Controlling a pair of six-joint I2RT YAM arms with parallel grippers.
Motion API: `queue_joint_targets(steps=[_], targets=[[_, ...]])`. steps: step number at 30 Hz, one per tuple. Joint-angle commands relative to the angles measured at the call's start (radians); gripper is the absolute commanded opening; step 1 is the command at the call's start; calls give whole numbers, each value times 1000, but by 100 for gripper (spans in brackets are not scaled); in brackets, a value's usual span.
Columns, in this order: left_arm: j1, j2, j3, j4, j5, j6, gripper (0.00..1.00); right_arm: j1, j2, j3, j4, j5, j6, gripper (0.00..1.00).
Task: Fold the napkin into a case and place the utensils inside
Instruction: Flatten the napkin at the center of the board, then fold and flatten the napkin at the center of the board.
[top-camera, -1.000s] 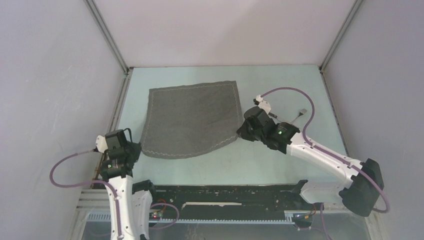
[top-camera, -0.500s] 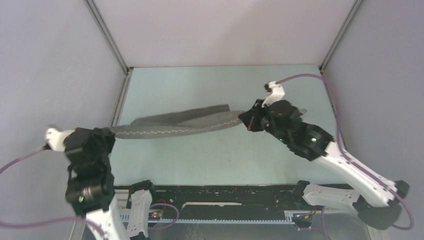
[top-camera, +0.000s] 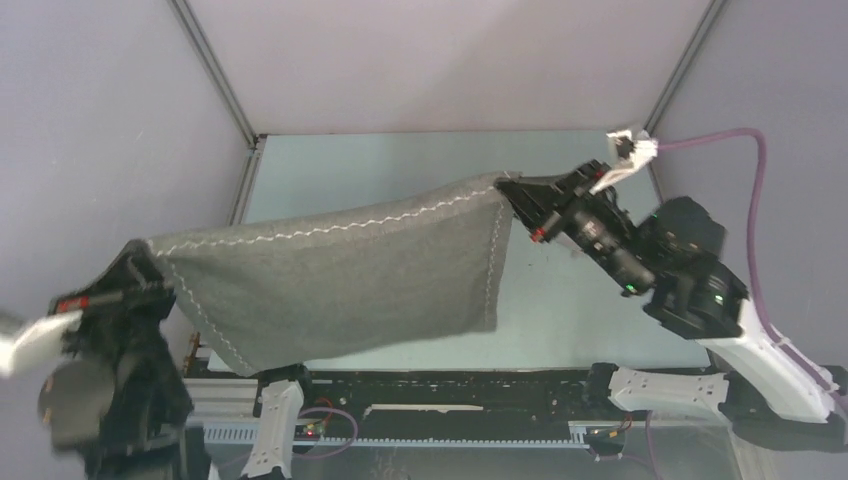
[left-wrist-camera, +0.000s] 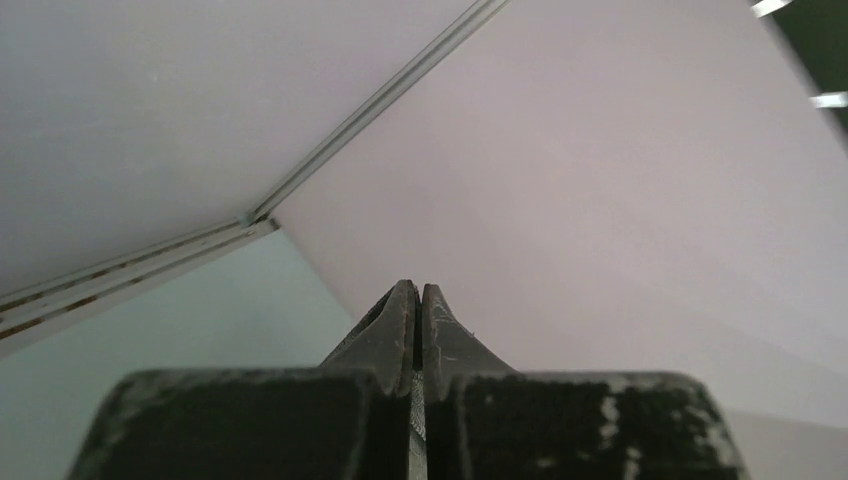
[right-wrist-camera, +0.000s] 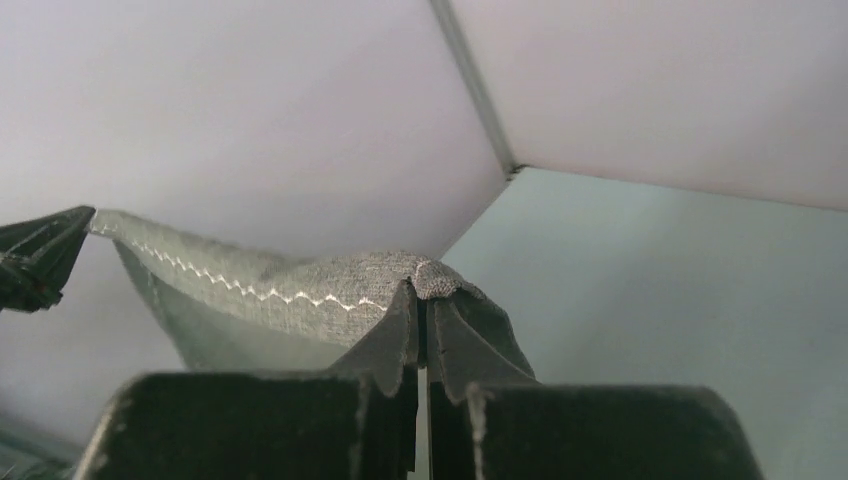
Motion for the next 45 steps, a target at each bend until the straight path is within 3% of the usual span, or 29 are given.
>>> queue_joint_targets(steps=[1, 7, 9, 18, 26, 30, 34, 39, 45], targets=[[-5, 153, -245, 187, 15, 36, 0, -149, 153, 43, 30, -3, -1, 0], [-6, 393, -556, 575, 92, 81, 0, -438, 414, -6, 144, -183, 71, 0], [-3, 519, -583, 666, 111, 85, 0, -509, 520, 11, 173, -248, 91, 0], [-7, 1119, -418, 869, 343, 87, 0, -677, 1062, 286, 199, -431, 101, 0], [-2, 1413, -132, 736, 464, 111, 0, -746, 1320, 587, 94, -541, 87, 0], [4, 1416, -106, 634, 467, 136, 0, -758, 1343, 656, -11, -571, 91, 0], [12, 1312, -195, 471, 454, 176, 0, -753, 1291, 602, -182, -583, 135, 0], [7, 1126, -433, 283, 379, 262, 0, -726, 1089, 259, -180, -667, 184, 0], [9, 956, -682, 262, 283, 339, 0, -666, 924, -3, -170, -681, 165, 0]])
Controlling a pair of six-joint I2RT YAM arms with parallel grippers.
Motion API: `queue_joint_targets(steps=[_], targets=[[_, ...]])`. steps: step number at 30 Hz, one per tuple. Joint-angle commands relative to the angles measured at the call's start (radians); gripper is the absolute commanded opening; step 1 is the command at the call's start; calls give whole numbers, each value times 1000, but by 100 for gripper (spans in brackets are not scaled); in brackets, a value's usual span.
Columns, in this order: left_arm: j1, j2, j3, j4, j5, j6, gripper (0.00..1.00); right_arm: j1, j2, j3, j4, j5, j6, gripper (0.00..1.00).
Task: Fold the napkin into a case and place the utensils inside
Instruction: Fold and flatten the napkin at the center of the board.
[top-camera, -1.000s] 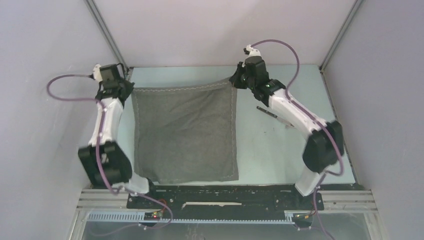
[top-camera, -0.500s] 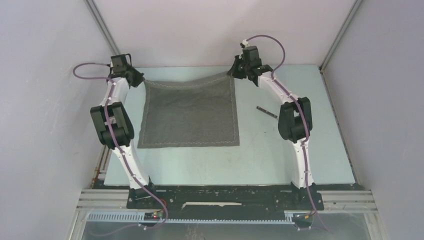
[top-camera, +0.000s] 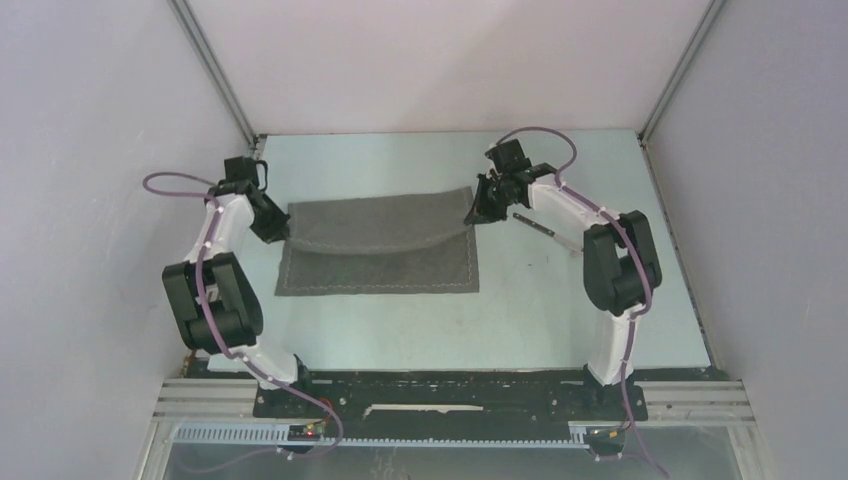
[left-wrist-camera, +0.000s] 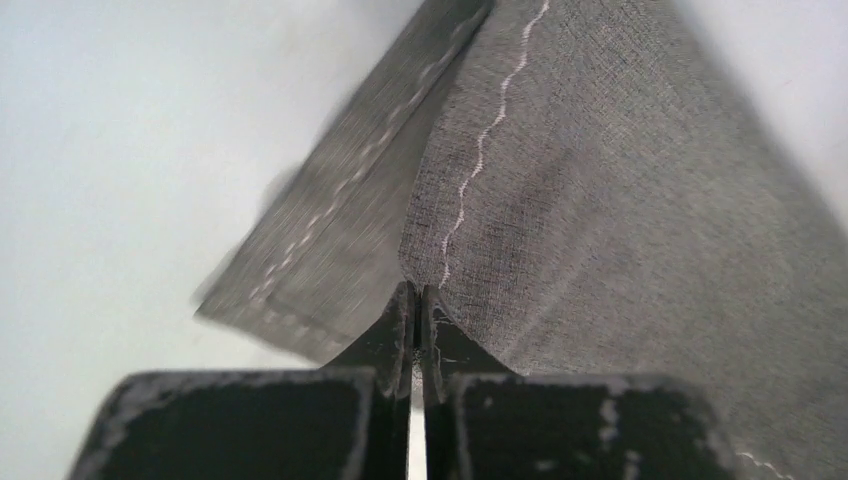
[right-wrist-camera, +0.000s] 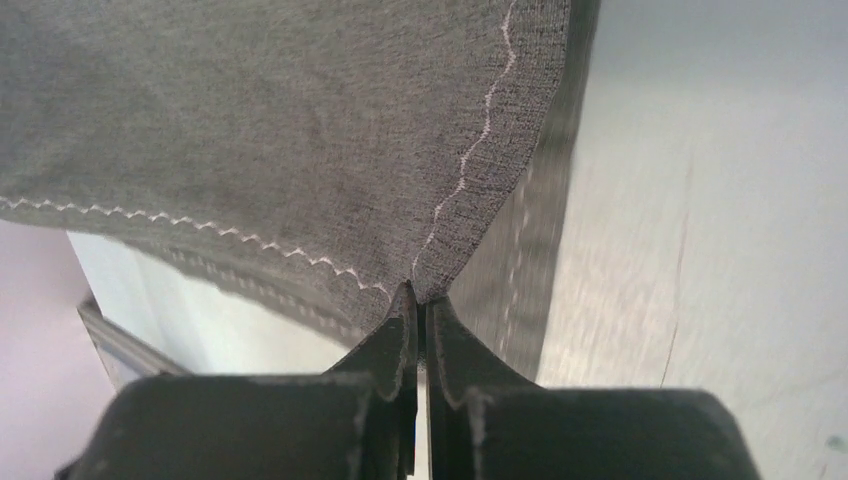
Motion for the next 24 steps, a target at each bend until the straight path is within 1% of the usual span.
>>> queue_joint_targets(steps=[1, 3, 6, 8, 11, 17, 24], targets=[[2, -115, -131, -69, -90, 88, 0, 52, -162, -132, 7, -42, 9, 0], [2, -124, -191, -67, -80, 88, 0, 68, -192, -204, 39, -41, 7, 0], [4, -128, -253, -60, -129, 88, 0, 87, -248, -314, 123, -56, 19, 0], [7, -138, -272, -55, -155, 96, 0, 105, -271, -358, 148, -48, 15, 0], [7, -154, -286, -50, -169, 104, 0, 118, -267, -382, 141, -25, -1, 0], [6, -121, -316, -42, -200, 125, 0, 104, -279, -440, 165, -23, -2, 0], [8, -62, -264, -40, -203, 126, 0, 104, -246, -447, 186, -27, -3, 0]])
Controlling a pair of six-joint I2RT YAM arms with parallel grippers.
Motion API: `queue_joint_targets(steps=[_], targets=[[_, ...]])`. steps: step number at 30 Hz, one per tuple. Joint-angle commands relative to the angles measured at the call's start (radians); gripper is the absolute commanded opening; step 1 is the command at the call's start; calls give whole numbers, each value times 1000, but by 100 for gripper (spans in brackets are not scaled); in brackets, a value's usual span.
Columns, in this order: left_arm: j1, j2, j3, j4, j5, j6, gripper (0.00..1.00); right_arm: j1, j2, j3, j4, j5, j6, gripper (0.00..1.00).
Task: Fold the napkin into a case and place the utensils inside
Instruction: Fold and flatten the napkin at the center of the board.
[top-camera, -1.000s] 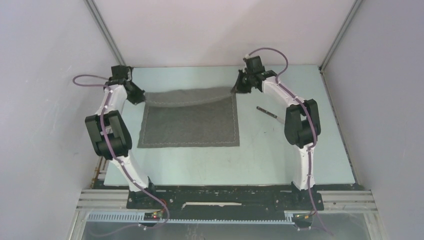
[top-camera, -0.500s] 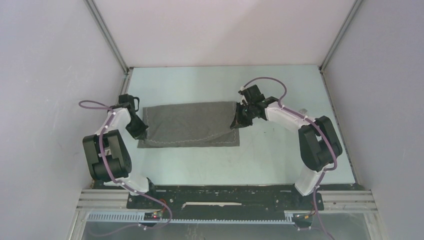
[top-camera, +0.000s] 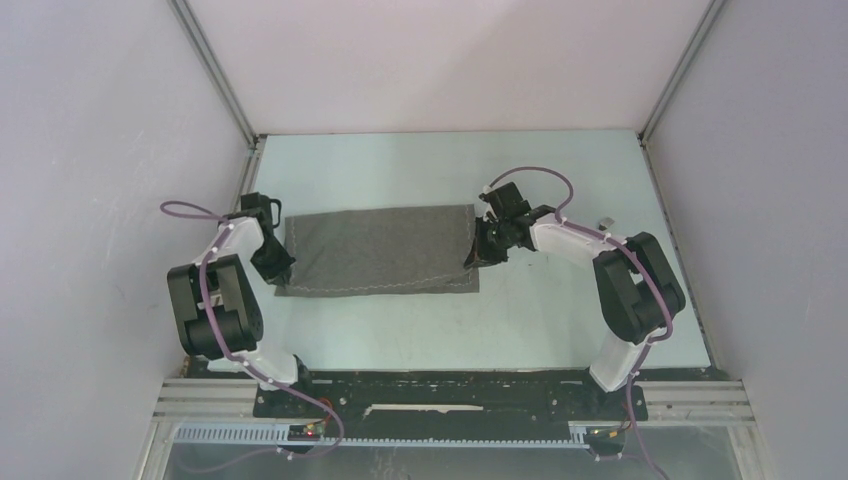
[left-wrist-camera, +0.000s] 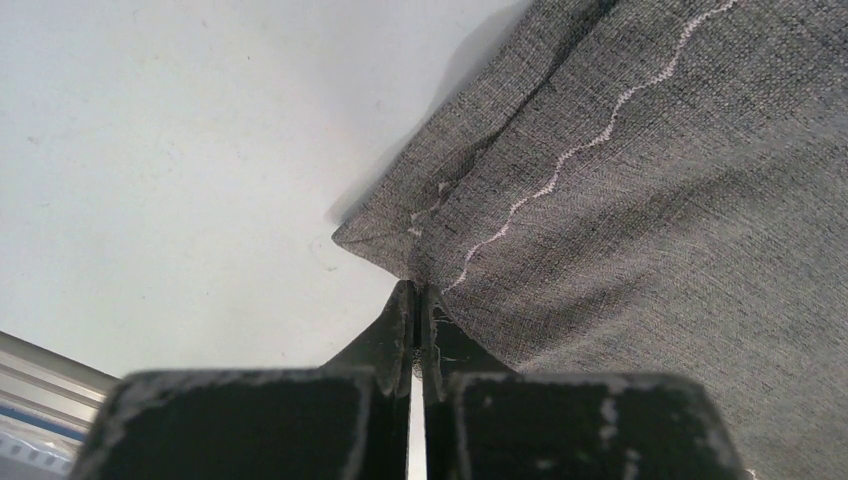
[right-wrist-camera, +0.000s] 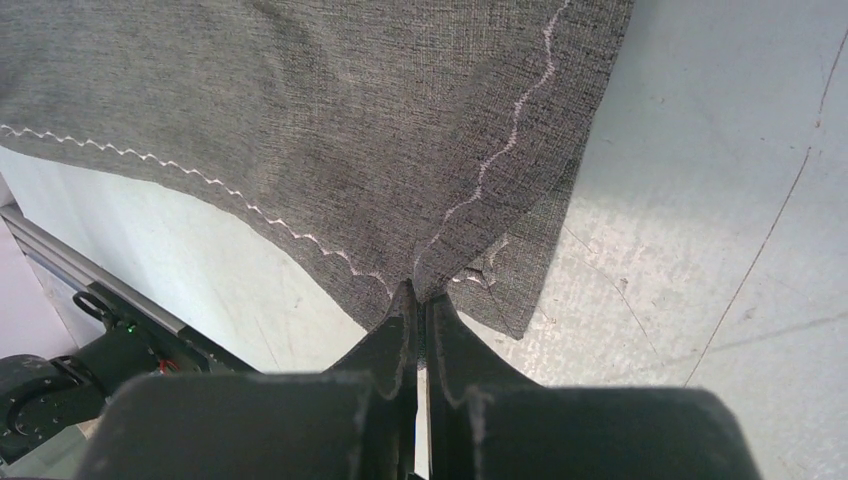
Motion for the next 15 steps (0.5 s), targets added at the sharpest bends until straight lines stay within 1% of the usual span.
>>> queue_joint_targets(steps=[1, 8, 15], targets=[[7, 38, 54, 12, -25, 26, 0, -3, -10, 4, 48, 4, -7, 0], [11, 119, 76, 11, 10, 27, 0, -2, 18, 4, 53, -5, -5, 0], [27, 134, 79, 12, 8, 25, 0, -1, 39, 3, 56, 1, -13, 0]])
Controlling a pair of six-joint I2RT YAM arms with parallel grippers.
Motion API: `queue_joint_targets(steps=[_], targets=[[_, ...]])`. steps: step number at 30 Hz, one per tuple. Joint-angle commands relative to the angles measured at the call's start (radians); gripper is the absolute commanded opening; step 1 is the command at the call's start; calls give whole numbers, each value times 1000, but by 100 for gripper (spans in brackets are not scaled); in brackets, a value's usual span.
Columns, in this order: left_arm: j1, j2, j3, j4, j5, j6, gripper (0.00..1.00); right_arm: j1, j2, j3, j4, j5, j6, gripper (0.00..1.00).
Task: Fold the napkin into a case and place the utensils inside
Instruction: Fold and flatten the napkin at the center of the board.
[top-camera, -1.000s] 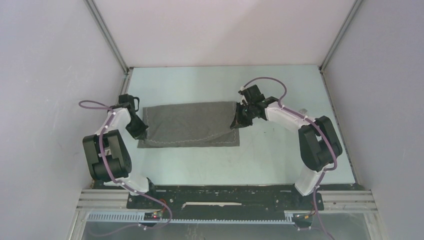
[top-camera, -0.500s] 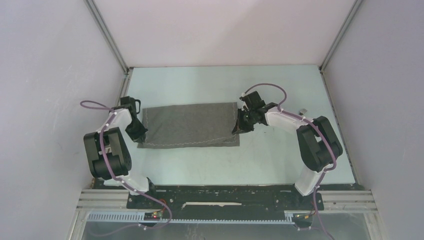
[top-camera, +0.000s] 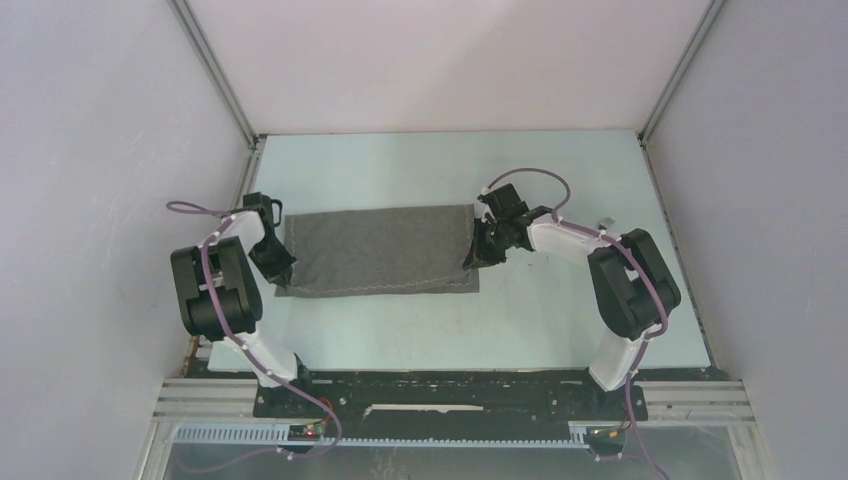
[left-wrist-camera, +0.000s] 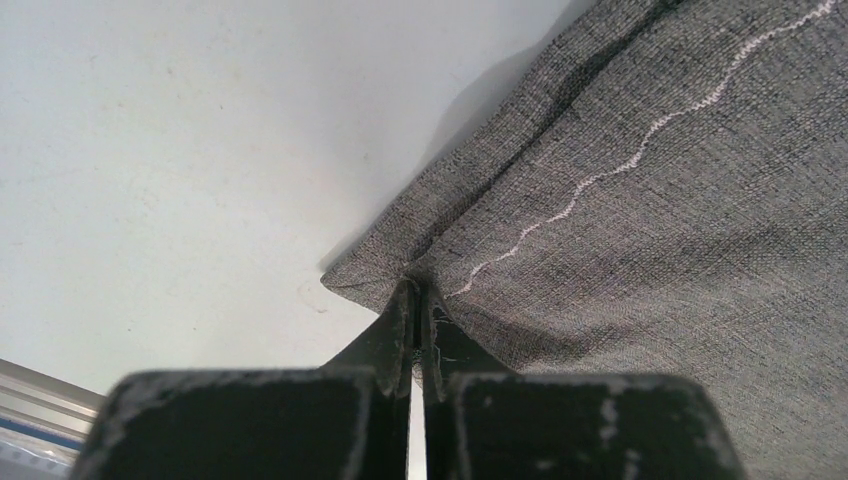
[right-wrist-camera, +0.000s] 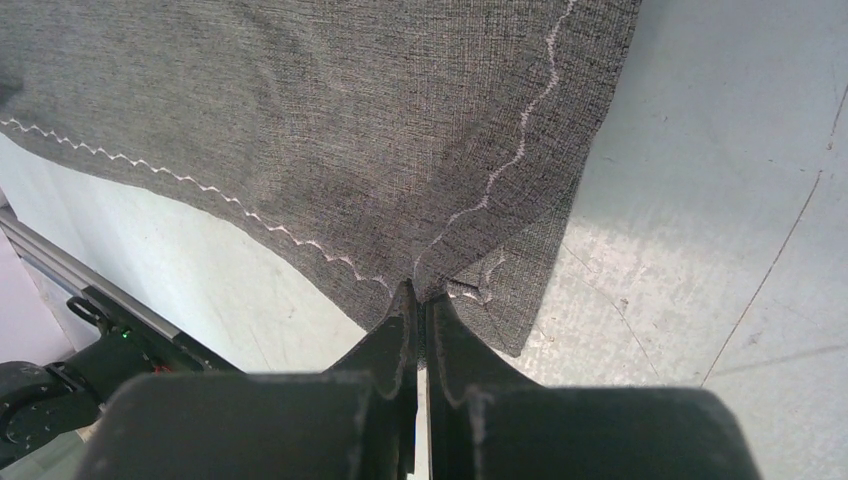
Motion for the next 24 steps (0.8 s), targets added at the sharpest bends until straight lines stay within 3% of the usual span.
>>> queue_joint_targets(steps=[1, 24], targets=[[15, 4, 25, 8, 4, 17, 0, 0, 17, 3, 26, 3, -12, 0], [31, 27, 38, 2, 29, 10, 0, -12, 49, 3, 15, 1, -11, 0]])
